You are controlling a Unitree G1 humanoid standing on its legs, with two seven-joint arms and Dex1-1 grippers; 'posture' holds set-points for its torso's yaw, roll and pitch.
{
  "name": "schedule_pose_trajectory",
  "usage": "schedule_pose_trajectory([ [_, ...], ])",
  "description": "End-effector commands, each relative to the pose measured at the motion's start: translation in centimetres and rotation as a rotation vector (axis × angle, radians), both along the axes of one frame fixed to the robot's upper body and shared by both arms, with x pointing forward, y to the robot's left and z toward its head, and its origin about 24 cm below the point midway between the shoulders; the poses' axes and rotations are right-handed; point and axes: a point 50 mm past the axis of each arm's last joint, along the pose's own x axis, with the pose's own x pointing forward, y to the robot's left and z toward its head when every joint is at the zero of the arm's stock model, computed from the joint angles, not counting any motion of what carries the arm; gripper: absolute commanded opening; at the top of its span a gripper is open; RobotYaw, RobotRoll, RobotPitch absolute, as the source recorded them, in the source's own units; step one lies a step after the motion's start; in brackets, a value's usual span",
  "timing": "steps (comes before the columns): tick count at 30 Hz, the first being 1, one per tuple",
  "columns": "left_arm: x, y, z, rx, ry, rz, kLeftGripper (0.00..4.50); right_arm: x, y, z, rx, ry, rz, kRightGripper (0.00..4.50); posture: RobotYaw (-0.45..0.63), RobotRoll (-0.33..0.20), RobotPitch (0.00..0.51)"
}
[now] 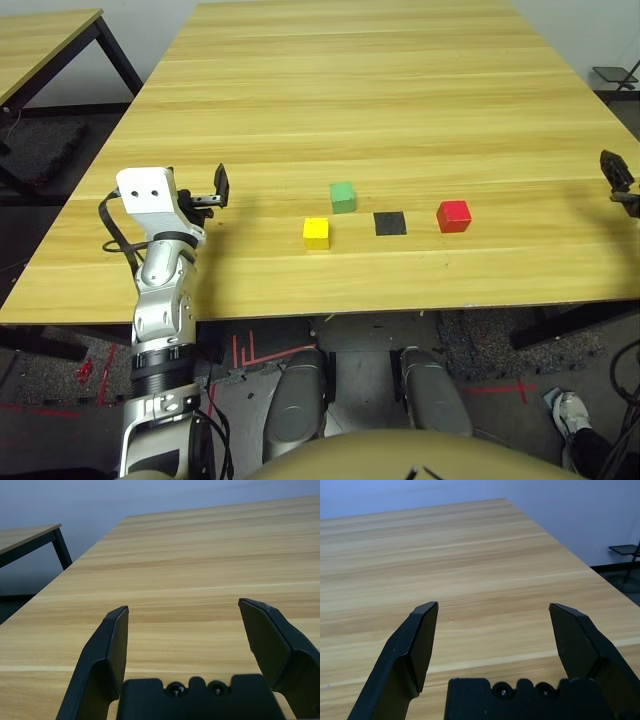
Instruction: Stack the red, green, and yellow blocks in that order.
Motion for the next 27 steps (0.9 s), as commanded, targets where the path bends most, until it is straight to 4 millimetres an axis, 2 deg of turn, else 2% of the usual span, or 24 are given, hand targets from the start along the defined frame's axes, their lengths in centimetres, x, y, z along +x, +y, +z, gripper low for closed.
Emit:
schedule_pose_trajectory([
  [1,0.0,0.2,-0.9,-0.005,0.038,0.004,4.49,0.3,0.3,-0.2,-0.018,0.038,0.023,4.5,0.2,-0.056,0.095],
  [3,0.0,-0.2,-1.4,-0.015,0.054,-0.028,4.49,0.4,0.7,-0.4,-0.06,0.063,0.056,4.5,0.2,-0.052,0.103],
  [6,0.1,-1.1,0.5,-0.023,0.021,-0.166,4.49,1.3,1.9,0.6,-0.133,0.065,0.182,4.5,0.18,-0.048,0.116],
  [9,0.5,-2.4,3.7,0.001,-0.015,-0.429,4.49,2.5,4.1,2.2,-0.234,0.089,0.443,4.5,0.21,-0.053,0.11],
  [13,0.1,-3.5,7.4,0.093,0.015,-0.719,4.49,2.9,6.7,4.0,-0.356,0.184,0.82,4.5,0.23,-0.062,0.095],
  [16,-0.5,-4.4,9.1,0.17,0.068,-0.889,4.49,2.9,8.4,5.0,-0.46,0.275,1.058,4.5,0.24,-0.069,0.088],
  [18,-0.8,-5.0,9.6,0.234,0.102,-0.98,4.49,3.0,9.3,5.6,-0.534,0.334,1.166,4.5,0.24,-0.075,0.087],
  [21,-0.9,-6.1,9.4,0.31,0.18,-1.092,4.49,3.7,11.2,5.9,-0.615,0.391,1.253,4.5,0.27,-0.084,0.081],
  [27,-0.7,-7.4,8.8,0.365,0.261,-1.174,4.49,5.0,13.7,5.6,-0.722,0.46,1.346,4.5,0.31,-0.095,0.076],
])
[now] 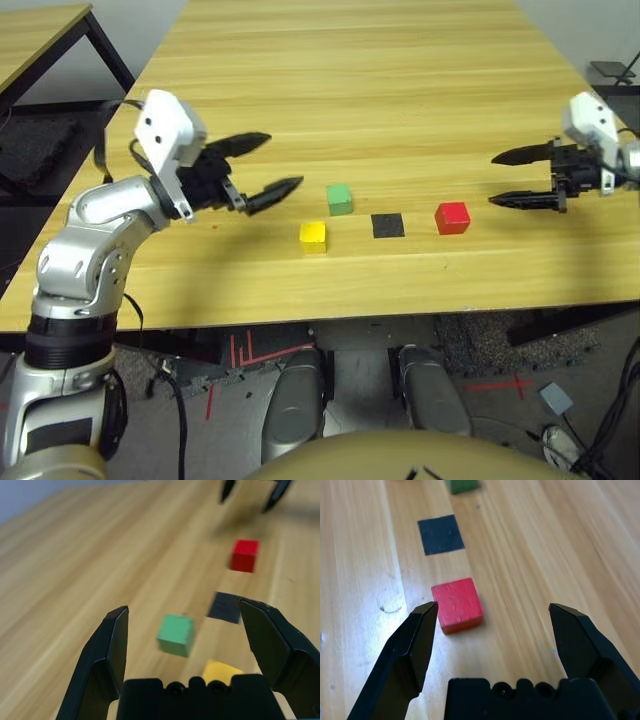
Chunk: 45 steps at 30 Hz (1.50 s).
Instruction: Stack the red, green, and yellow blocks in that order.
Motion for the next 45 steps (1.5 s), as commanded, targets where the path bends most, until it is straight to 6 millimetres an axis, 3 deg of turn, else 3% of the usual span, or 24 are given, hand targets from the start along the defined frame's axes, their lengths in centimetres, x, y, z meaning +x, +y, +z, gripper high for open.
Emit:
schedule_pose_trajectory([
  [1,-0.1,-0.8,-0.5,0.071,0.039,-0.044,4.49,0.5,1.2,-0.6,-0.067,0.033,0.052,4.5,0.33,-0.098,0.078],
  [11,-0.6,-1.6,-1.4,0.145,0.08,-0.083,4.49,1.1,3.5,-2.4,-0.153,0.11,0.124,4.5,0.41,-0.115,0.099],
  [23,-0.8,-1.9,-1.1,0.137,0.068,-0.048,4.49,1.1,4.8,-4.1,-0.253,0.152,0.192,4.5,0.47,-0.128,0.129],
  [26,-0.9,-1.8,-1.0,0.136,0.065,-0.036,4.5,1.3,5.3,-4.3,-0.27,0.146,0.194,3.83,0.48,-0.127,0.134],
  [31,-1.1,-1.8,-0.8,0.135,0.058,-0.02,4.5,1.8,6.3,-3.7,-0.251,0.117,0.201,2.19,0.49,-0.129,0.14],
  [40,-0.8,-2.3,-0.4,0.136,0.05,-0.014,4.5,2.7,11.4,-0.5,-0.147,0.042,0.31,2.11,0.5,-0.148,0.142],
  [45,-0.5,-2.5,-0.4,0.13,0.047,-0.002,4.5,2.4,13.9,-1.0,-0.149,0.076,0.361,2.11,0.51,-0.155,0.137],
])
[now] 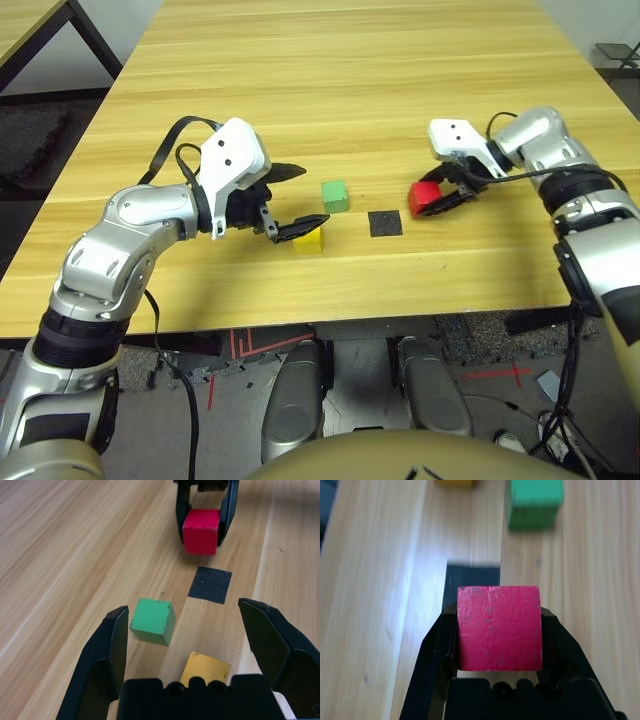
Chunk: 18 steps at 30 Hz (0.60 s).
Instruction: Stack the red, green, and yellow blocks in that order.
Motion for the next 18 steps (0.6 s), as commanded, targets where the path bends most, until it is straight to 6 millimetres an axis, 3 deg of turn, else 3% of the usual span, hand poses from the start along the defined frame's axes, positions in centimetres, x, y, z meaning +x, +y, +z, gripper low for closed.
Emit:
schedule_pose_trajectory([
  [1,0.0,-0.3,-0.2,0.012,0.005,0.007,4.5,-0.3,1.3,-0.8,-0.015,0.03,0.033,2.11,0.52,-0.156,0.137],
  [6,-0.3,0.1,-0.4,0.012,0.011,0.032,4.5,-0.7,2.5,-1.7,-0.038,0.046,0.061,2.11,0.54,-0.159,0.138],
  [18,-0.8,0.2,-0.8,0.003,0.018,0.064,4.5,-0.8,2.5,-3.0,-0.086,0.053,0.055,2.11,0.56,-0.165,0.147],
])
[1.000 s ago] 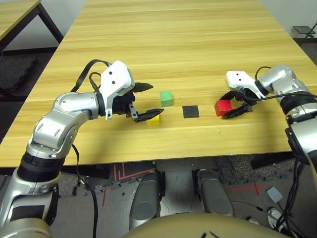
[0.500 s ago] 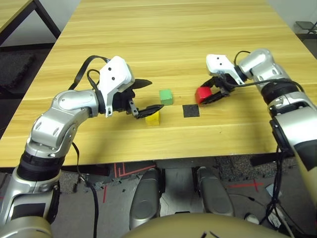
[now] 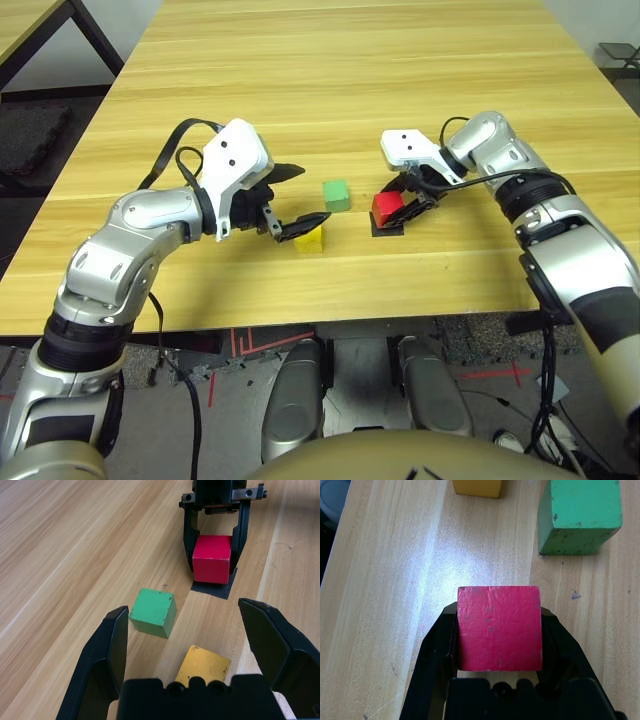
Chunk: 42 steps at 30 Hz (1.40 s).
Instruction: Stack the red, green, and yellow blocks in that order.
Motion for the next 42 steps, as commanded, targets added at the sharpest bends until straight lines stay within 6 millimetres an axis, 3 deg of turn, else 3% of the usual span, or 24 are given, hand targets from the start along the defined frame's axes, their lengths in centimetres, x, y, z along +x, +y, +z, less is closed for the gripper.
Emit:
schedule_pose_trajectory([
  [1,-0.2,0.1,0.0,0.005,0.001,0.008,4.5,-0.2,0.1,-0.8,-0.015,0.011,0.005,2.11,0.56,-0.164,0.148],
  [10,-0.1,0.6,-0.1,0.034,0.015,-0.007,4.5,-0.5,0.0,-1.7,-0.027,0.021,0.026,2.11,0.56,-0.155,0.145],
  [13,0.2,1.0,0.0,0.052,0.022,-0.016,4.5,-0.3,0.0,-1.3,0.01,0.007,0.023,3.1,0.55,-0.147,0.138],
  [17,0.8,1.5,0.1,0.086,0.012,-0.039,4.5,0.4,-0.6,1.4,0.113,-0.049,-0.025,4.48,0.51,-0.135,0.125],
  [23,2.4,1.2,0.5,0.09,-0.024,-0.072,4.5,1.1,-4.0,7.3,0.275,-0.152,-0.097,4.48,0.46,-0.121,0.104],
  [26,3.4,0.9,0.4,0.093,-0.027,-0.086,4.5,0.9,-5.7,8.8,0.31,-0.194,-0.122,4.48,0.43,-0.116,0.096],
  [31,5.7,-0.9,-0.6,0.099,0.02,-0.151,4.5,-0.5,-8.4,7.6,0.35,-0.138,-0.15,4.48,0.35,-0.093,0.093],
  [42,8.3,-2.6,-3.2,0.203,0.065,-0.268,4.5,-3.1,-10.8,6.4,0.387,-0.055,-0.168,4.48,0.21,-0.059,0.111],
])
